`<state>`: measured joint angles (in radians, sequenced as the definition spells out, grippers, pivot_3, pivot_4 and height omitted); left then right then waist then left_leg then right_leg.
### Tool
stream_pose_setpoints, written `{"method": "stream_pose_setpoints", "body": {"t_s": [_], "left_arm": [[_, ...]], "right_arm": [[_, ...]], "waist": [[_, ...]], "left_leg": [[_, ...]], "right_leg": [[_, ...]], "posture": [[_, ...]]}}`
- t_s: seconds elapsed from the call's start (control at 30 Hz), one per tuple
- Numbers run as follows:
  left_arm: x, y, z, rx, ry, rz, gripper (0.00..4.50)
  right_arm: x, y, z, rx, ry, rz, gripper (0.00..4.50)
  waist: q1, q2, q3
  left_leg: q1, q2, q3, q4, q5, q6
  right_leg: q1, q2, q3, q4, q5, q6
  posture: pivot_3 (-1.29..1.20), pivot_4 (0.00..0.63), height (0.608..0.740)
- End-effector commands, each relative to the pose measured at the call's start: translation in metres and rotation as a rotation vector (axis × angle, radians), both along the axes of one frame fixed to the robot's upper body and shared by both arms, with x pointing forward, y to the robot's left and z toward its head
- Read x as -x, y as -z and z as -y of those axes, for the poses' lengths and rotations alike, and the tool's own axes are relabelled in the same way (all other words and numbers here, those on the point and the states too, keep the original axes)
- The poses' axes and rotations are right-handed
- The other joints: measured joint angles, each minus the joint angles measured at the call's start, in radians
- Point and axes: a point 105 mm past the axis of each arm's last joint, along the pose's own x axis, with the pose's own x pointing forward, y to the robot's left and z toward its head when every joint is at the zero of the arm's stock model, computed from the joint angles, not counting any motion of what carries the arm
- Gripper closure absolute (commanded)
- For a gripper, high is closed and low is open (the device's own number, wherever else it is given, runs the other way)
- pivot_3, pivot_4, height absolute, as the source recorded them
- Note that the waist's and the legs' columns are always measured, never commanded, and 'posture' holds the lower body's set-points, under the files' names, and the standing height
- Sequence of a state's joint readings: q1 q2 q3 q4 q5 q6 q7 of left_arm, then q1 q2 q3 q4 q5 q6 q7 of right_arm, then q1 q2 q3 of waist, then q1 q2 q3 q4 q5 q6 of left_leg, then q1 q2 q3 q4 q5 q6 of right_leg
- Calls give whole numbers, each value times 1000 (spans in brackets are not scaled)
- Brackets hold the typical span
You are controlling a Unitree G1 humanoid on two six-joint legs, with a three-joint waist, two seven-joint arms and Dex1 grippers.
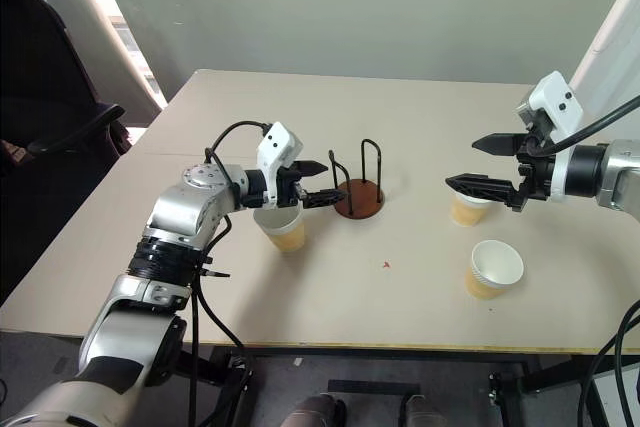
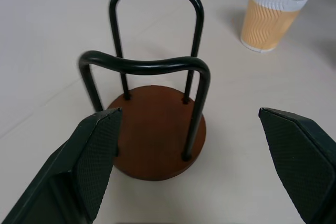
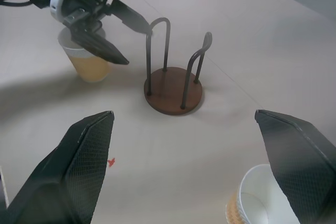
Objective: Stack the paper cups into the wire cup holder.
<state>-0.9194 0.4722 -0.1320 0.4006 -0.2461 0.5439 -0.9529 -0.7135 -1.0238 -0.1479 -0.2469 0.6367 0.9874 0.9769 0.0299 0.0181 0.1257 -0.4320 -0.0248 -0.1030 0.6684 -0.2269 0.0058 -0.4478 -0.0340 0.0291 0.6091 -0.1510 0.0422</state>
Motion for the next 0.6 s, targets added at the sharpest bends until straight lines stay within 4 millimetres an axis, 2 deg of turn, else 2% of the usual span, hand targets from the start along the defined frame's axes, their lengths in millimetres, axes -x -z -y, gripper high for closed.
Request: {"method": "stream_pose_setpoints", "body": {"t_s": [0.03, 0.37, 0.6], "left_arm": [[-2, -13, 7, -3, 25, 53, 0], [-16, -4, 29, -25, 17, 69, 0], [-23, -6, 33, -16, 5, 92, 0]], "right_arm": [[5, -14, 2, -2, 2, 64, 36], [4, -10, 1, -10, -2, 62, 36], [6, -9, 1, -18, 1, 61, 36]], "waist": [[0, 0, 0], [3, 0, 0], [3, 0, 0]], "left_leg": [[0, 0, 0, 0, 0, 0], [-2, 0, 0, 3, 0, 1], [-3, 0, 1, 6, -1, 2]], "right_leg": [[0, 0, 0, 0, 0, 0], [0, 0, 0, 0, 1, 3], [0, 0, 1, 0, 2, 4]], "posture": [[0, 150, 740], [0, 150, 740], [0, 150, 740]]}}
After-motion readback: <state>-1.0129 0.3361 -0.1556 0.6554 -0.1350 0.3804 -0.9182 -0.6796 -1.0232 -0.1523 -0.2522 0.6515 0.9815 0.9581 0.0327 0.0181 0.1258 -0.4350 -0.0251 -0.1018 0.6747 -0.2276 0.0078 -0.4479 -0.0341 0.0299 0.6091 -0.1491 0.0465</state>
